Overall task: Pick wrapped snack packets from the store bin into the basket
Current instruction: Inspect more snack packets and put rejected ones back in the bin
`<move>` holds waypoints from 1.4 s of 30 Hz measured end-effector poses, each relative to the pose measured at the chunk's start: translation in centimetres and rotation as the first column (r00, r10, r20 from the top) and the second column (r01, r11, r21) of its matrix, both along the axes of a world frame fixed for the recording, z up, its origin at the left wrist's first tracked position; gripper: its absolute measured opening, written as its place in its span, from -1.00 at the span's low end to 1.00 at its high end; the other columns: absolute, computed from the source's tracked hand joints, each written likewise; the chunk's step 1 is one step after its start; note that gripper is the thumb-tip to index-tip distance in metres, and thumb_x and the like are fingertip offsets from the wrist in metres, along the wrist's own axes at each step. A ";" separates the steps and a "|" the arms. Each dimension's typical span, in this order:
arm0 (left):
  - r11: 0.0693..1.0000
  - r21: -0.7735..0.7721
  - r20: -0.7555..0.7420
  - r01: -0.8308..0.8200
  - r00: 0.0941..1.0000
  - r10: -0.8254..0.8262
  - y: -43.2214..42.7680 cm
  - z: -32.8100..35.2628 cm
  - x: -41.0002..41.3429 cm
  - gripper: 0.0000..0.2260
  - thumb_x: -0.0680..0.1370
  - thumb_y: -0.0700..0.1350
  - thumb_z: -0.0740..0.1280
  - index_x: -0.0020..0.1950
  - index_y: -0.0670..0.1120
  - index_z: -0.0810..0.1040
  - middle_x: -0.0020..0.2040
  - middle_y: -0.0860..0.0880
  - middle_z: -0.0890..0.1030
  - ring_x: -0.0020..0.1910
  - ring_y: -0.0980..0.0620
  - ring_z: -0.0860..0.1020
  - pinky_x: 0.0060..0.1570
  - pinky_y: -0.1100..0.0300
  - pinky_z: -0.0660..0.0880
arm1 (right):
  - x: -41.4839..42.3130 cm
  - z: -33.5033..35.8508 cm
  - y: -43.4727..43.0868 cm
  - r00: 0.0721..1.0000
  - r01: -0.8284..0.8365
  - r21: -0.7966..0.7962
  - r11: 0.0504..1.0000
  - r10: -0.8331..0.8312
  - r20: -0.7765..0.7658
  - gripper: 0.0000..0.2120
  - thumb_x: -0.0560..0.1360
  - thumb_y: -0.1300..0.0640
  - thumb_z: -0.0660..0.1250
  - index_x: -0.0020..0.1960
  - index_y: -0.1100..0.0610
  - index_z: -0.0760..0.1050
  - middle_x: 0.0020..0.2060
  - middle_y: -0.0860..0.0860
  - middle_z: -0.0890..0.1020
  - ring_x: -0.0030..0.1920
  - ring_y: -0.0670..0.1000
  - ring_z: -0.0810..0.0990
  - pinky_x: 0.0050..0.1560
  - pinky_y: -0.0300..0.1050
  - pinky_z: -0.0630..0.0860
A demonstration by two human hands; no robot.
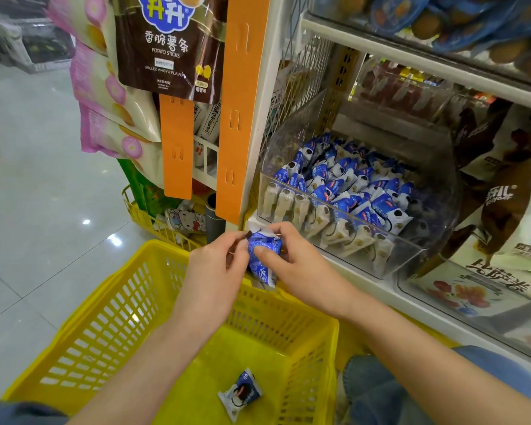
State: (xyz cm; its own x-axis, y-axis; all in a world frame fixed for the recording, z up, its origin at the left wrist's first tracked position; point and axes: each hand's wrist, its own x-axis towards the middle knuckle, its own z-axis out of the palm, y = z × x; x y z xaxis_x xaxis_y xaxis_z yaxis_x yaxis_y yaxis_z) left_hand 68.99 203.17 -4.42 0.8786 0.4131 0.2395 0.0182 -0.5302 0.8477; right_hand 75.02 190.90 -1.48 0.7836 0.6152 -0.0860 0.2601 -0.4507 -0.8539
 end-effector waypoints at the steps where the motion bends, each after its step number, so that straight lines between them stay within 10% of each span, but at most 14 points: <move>1: 1.000 -0.021 -0.013 0.020 1.000 -0.020 -0.2 -0.1 0.1 -0.75 0.56 -0.13 0.26 0.23 -0.02 0.54 -0.20 0.23 0.54 -0.21 0.39 0.55 -0.33 0.51 0.44 | 0.1 -0.1 0.0 1.000 0.027 0.003 1.000 -0.027 -0.001 -0.73 0.57 0.06 0.20 0.23 0.11 0.30 -0.22 -0.04 0.55 -0.37 -0.18 0.49 -0.33 -0.23 0.44; 5: 0.993 -0.030 -0.055 0.113 0.992 -0.115 -0.3 -0.5 0.0 -0.68 0.55 -0.21 0.25 0.29 -0.02 0.49 -0.11 0.16 0.58 -0.17 0.41 0.54 -0.32 0.53 0.43 | 0.3 -0.3 -0.1 0.999 0.039 -0.045 0.998 -0.037 0.028 -0.74 0.58 0.09 0.17 0.24 0.09 0.28 -0.26 -0.06 0.51 -0.39 -0.19 0.44 -0.36 -0.30 0.36; 10: 0.964 -0.237 -0.011 0.122 0.992 -0.128 0.4 -0.4 0.3 -0.73 0.58 -0.25 0.20 0.23 0.00 0.48 -0.06 0.02 0.67 -0.12 0.05 0.64 -0.09 0.04 0.59 | 0.3 0.2 0.2 0.997 0.044 0.121 0.992 -0.035 -0.069 -0.67 0.54 0.15 0.25 0.28 0.11 0.30 0.06 0.02 0.55 -0.18 -0.16 0.54 -0.15 -0.20 0.53; 19: 0.538 -0.836 -0.015 0.109 0.975 -0.220 0.6 0.8 0.5 -0.65 0.48 0.18 0.16 -0.03 -0.01 0.62 -0.10 -0.05 0.70 -0.08 0.02 0.66 -0.11 0.11 0.59 | 0.4 0.6 0.2 0.994 0.080 0.159 0.984 -0.067 -0.084 -0.56 0.51 0.27 0.29 0.36 0.14 0.29 0.05 0.03 0.56 -0.13 -0.06 0.53 -0.12 -0.10 0.55; 23: 0.723 -0.673 -0.058 0.157 0.963 -0.263 0.1 0.6 0.1 -0.87 0.50 0.04 0.31 0.00 0.11 0.61 -0.06 0.11 0.68 0.02 0.15 0.61 0.03 0.23 0.48 | 0.8 0.8 0.0 0.997 0.063 0.070 0.996 -0.060 -0.041 -0.56 0.45 0.17 0.39 0.29 0.10 0.37 0.04 0.06 0.57 -0.24 -0.05 0.51 -0.15 -0.13 0.52; 29: 0.732 -0.667 -0.033 0.141 0.976 -0.217 -0.2 0.7 0.0 -0.87 0.56 -0.13 0.26 0.02 0.08 0.54 -0.19 0.15 0.68 -0.20 0.26 0.62 -0.23 0.39 0.52 | 1.2 1.1 -0.5 0.989 0.098 0.151 0.984 -0.079 -0.123 -0.92 0.55 0.18 0.25 -0.10 0.11 0.50 -0.14 0.13 0.59 -0.21 -0.06 0.53 -0.25 -0.31 0.51; 35: 0.717 -0.689 -0.002 0.102 0.990 -0.142 0.0 0.9 0.1 -0.85 0.58 -0.05 0.21 -0.10 0.06 0.56 -0.33 0.10 0.67 -0.33 0.16 0.63 -0.41 0.38 0.49 | 0.8 0.7 -0.5 0.986 0.040 0.102 0.994 -0.056 0.160 -0.92 0.48 0.12 0.36 -0.17 -0.03 0.53 -0.30 -0.06 0.61 -0.32 -0.18 0.47 -0.27 -0.23 0.47; 42: 0.658 -0.751 -0.071 0.057 0.984 -0.166 0.1 0.9 0.2 -0.86 0.55 -0.05 0.28 -0.13 -0.03 0.59 -0.31 0.01 0.68 -0.31 0.11 0.66 -0.43 0.35 0.51 | 0.2 0.6 -1.0 0.736 -0.041 -0.066 0.997 0.075 0.673 -0.91 0.48 0.07 0.35 -0.06 0.07 0.58 -0.22 -0.11 0.55 -0.21 -0.15 0.51 -0.22 -0.23 0.51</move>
State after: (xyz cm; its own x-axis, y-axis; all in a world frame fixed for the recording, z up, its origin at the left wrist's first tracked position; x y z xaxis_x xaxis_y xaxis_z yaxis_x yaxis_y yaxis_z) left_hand 69.20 203.23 -3.47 0.9287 0.3017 -0.2157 0.1333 0.2713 0.9532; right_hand 75.18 189.89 -0.90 0.6092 0.6704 0.4236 0.7873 -0.4475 -0.4241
